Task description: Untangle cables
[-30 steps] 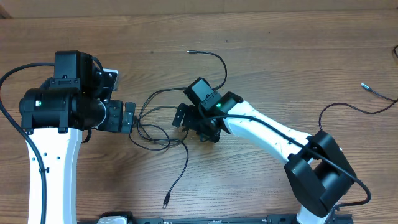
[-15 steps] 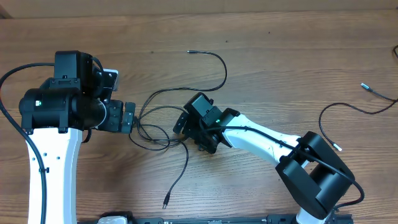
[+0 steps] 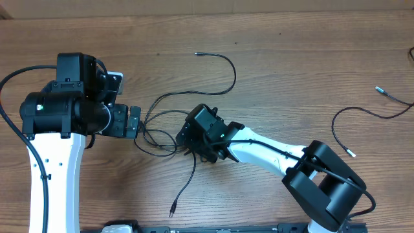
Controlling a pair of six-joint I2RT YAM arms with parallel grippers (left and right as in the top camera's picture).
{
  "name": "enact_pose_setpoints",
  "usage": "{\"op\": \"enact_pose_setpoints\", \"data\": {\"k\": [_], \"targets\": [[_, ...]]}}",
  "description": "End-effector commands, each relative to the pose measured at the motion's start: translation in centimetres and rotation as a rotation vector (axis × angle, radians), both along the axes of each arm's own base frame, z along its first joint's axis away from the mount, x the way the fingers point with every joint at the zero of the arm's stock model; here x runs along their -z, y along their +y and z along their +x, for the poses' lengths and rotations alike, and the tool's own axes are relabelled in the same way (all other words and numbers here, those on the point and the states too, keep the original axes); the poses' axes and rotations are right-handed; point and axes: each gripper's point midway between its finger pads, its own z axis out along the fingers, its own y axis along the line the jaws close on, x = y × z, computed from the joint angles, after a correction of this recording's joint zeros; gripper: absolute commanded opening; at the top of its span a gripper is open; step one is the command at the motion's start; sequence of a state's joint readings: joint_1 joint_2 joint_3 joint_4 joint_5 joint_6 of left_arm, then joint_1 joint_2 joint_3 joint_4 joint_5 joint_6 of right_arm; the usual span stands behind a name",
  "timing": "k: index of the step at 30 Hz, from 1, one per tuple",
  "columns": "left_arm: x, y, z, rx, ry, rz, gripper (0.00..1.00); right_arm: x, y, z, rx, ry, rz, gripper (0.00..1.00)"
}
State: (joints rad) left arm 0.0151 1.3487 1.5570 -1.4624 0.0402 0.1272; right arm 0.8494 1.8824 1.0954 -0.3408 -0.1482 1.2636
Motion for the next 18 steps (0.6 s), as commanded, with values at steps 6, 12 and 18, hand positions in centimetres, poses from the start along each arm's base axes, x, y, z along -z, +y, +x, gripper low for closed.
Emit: {"op": "enact_pose_setpoints", "data": {"k": [6, 12, 18], "targets": [[0.0, 0.3, 0.1, -0.008, -0.001, 0.006, 1.00, 1.0, -1.2, 0.5, 0.092, -0.029, -0.036, 0.69], [0.0, 0.3, 0.1, -0.008, -0.001, 0.006, 1.00, 2.3, -1.1, 1.2, 0.118, -0.048, -0.043, 0.61], [0.0, 0.3, 0.1, -0.008, -0.001, 0.006, 1.00, 4.0, -0.5, 1.0, 0.101, -0.022, -0.030, 0.49]]}}
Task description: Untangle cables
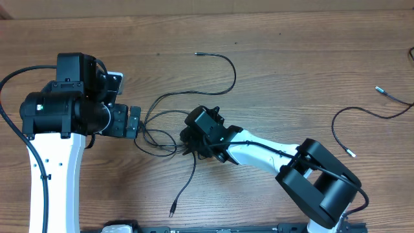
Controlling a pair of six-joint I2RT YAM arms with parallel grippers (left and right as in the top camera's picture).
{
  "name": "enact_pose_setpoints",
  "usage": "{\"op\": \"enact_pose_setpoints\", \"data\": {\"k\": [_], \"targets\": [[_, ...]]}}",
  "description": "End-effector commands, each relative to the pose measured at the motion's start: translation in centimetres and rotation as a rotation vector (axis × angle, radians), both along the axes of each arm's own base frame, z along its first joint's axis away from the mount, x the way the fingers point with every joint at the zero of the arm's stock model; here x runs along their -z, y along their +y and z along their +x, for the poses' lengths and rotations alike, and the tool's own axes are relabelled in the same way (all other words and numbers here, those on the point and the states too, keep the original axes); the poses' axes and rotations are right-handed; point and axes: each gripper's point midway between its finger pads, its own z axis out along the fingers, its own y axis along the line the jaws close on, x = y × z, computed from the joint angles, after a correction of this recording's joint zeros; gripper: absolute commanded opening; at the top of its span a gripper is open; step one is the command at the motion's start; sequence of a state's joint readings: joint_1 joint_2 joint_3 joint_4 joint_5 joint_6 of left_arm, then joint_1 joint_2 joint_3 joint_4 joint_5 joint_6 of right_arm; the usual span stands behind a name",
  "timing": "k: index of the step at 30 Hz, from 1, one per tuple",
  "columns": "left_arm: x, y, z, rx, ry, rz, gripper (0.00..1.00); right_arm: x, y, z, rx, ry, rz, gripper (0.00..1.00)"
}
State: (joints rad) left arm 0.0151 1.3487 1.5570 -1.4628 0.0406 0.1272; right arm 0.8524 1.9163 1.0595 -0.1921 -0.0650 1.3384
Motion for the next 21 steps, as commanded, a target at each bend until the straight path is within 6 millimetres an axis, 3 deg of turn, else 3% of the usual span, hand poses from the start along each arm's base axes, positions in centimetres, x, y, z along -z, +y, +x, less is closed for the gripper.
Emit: {"op": "enact_pose_setpoints", "data": {"k": [1, 4, 6, 8, 14, 18, 20, 21], "targets": [[0.0, 0.3, 0.1, -0.008, -0.001, 0.007, 1.00, 3.0, -0.8, -1.0, -0.002, 0.052, -0.054, 0.47], [0.0, 0.3, 0.1, -0.008, -0.001, 0.007, 1.00, 3.0, -0.6, -1.3, -0.011, 0.062, -0.048, 0.37], [0.0, 0.3, 0.1, -0.008, -0.001, 0.007, 1.00, 3.1, -0.7, -1.3, -0.013, 0.065, -0.049, 0.16], [0.0, 0.3, 0.1, -0.008, -0.001, 0.007, 1.00, 3.1, -0.7, -1.2, -0.013, 0.060, -0.052, 0.05], [0.0, 0.3, 0.1, -0.008, -0.001, 0.007, 1.00, 1.9, -0.8, -0.2, -0.090, -0.006, -0.057, 0.04], [0.0, 0.3, 0.1, -0.008, -0.001, 0.007, 1.00, -2.3, -0.7, 1.3, -0.178, -0.112, -0.030, 0.04], [0.0, 0.3, 0.1, -0.008, -0.001, 0.007, 0.99, -5.6, -1.0, 2.2, -0.198, -0.178, -0.013, 0.04], [0.0, 0.3, 0.1, -0.008, -0.001, 0.007, 0.99, -8.8, -1.5, 2.9, -0.201, -0.240, 0.008, 0.04]]}}
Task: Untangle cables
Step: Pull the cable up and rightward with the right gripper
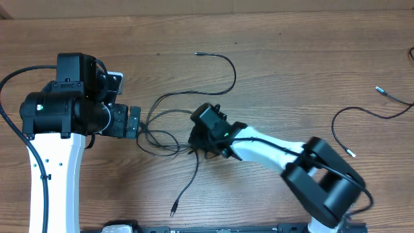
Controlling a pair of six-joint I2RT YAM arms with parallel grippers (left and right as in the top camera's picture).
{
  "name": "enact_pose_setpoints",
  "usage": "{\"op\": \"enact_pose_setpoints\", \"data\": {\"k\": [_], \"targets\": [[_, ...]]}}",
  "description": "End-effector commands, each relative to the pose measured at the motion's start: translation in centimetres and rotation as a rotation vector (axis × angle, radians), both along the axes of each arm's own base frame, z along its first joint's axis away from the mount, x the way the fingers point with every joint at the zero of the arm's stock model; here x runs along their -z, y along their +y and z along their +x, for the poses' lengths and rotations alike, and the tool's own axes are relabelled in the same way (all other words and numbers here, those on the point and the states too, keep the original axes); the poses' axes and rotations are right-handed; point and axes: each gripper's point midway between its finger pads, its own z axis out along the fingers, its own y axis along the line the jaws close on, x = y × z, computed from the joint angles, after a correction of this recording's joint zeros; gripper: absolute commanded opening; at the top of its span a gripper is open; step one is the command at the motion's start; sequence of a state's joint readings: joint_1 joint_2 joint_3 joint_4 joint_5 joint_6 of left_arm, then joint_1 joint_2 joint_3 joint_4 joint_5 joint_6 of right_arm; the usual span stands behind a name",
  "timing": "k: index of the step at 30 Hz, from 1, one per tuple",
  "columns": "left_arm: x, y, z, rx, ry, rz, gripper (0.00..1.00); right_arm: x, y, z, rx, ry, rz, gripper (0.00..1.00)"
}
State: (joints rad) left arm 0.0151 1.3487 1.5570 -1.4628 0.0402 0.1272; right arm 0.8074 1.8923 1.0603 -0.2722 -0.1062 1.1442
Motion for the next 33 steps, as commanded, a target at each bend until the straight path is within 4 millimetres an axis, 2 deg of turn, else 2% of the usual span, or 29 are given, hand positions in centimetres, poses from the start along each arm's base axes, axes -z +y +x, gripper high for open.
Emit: {"op": "enact_pose_setpoints", "data": {"k": [1, 5, 7, 10, 14, 17, 22, 28, 33], "targets": [[0.0, 0.3, 0.1, -0.008, -0.001, 0.006, 0.99, -10.8, 0.0, 3.2, -0.071, -0.252, 0.108, 0.04], [0.0, 0.3, 0.1, -0.008, -0.001, 0.006, 1.00, -19.6, -1.5, 4.0, -0.085, -0.459, 0.179, 0.04], [0.0, 0.3, 0.1, -0.008, -0.001, 0.006, 0.99, -25.1, -3.0, 4.0, -0.073, -0.598, 0.217, 0.04], [0.0, 0.3, 0.1, -0.008, -0.001, 0.006, 1.00, -31.8, -5.9, 3.5, 0.007, -0.769, 0.243, 0.04], [0.0, 0.3, 0.1, -0.008, -0.001, 0.006, 0.99, -38.9, -10.1, 2.0, 0.122, -0.963, 0.269, 0.04], [0.0, 0.3, 0.1, -0.008, -0.001, 0.006, 1.00, -43.0, -12.8, 0.6, 0.198, -1.071, 0.304, 0.04], [0.0, 0.3, 0.1, -0.008, -0.001, 0.006, 1.00, -46.7, -15.9, -0.7, 0.289, -1.197, 0.305, 0.04], [0.0, 0.3, 0.1, -0.008, -0.001, 0.006, 0.99, -48.3, -17.4, -0.6, 0.349, -1.271, 0.273, 0.04], [0.0, 0.3, 0.1, -0.008, -0.001, 0.006, 0.99, -50.5, -18.8, -0.7, 0.434, -1.352, 0.281, 0.04]]}}
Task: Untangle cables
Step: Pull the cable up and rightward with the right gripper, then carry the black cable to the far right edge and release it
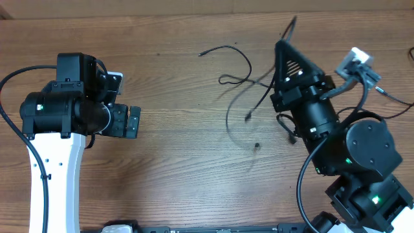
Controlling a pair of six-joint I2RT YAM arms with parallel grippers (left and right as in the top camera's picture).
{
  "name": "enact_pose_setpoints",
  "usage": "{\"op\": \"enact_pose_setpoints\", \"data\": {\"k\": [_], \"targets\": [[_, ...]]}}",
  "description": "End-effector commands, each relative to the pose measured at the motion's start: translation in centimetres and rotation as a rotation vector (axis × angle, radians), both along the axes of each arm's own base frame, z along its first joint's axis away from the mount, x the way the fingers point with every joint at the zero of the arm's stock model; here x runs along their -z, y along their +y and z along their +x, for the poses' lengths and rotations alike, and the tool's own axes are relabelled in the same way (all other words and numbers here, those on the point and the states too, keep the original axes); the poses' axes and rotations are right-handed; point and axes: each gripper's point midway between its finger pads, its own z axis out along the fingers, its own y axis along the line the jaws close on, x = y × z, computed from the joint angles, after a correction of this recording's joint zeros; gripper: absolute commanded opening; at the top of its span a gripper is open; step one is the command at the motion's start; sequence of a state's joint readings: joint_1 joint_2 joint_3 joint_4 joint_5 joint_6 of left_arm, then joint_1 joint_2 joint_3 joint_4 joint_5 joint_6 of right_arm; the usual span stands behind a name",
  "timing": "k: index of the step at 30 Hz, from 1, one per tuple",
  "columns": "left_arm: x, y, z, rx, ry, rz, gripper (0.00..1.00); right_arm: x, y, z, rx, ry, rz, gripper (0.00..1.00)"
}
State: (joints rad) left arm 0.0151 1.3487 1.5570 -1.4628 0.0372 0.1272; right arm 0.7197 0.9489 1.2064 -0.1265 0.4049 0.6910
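A thin black cable [240, 76] hangs off the table in the overhead view, blurred, with loops and loose ends dangling around the upper middle. One plug end [201, 54] points left. My right gripper [286, 46] is raised high toward the camera and shut on this cable, its fingers pointing away. My left gripper [132, 122] sits low at the left, open, with nothing between its fingers. A second black cable [390, 97] shows at the far right, mostly hidden behind the right arm.
The wooden table [194, 168] fills the view. The bulky right arm [343, 149] covers the right side. The left arm's white base [55, 175] stands at the lower left. A dark rail runs along the front edge.
My right gripper was down on the tangle at the table's middle; now it is up high at the upper right with the cable hanging from it. The cable has left the spot beside the left gripper.
The tangled cable lay at the table's middle, next to the still left gripper, with my right gripper low on its knot. The right gripper shifted slightly over the knot across the earlier moments. Now it holds the cable lifted to the upper right.
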Motion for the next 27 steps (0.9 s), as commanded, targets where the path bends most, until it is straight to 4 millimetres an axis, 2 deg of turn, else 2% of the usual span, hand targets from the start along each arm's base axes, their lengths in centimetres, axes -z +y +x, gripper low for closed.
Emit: {"op": "enact_pose_setpoints", "data": {"k": [1, 12, 21, 27], "targets": [[0.0, 0.2, 0.1, -0.007, -0.001, 0.003, 1.00, -3.1, -2.1, -0.4, 0.090, -0.097, 0.023, 0.04], [0.0, 0.2, 0.1, -0.007, -0.001, 0.003, 1.00, -8.0, -4.1, -2.0, 0.195, -0.313, -0.003, 0.04], [0.0, 0.2, 0.1, -0.007, -0.001, 0.003, 1.00, -14.0, -7.8, -6.0, 0.383, -0.606, -0.013, 0.04], [0.0, 0.2, 0.1, -0.007, -0.001, 0.003, 1.00, -15.0, -9.5, -7.1, 0.489, -0.650, -0.039, 0.04]]}}
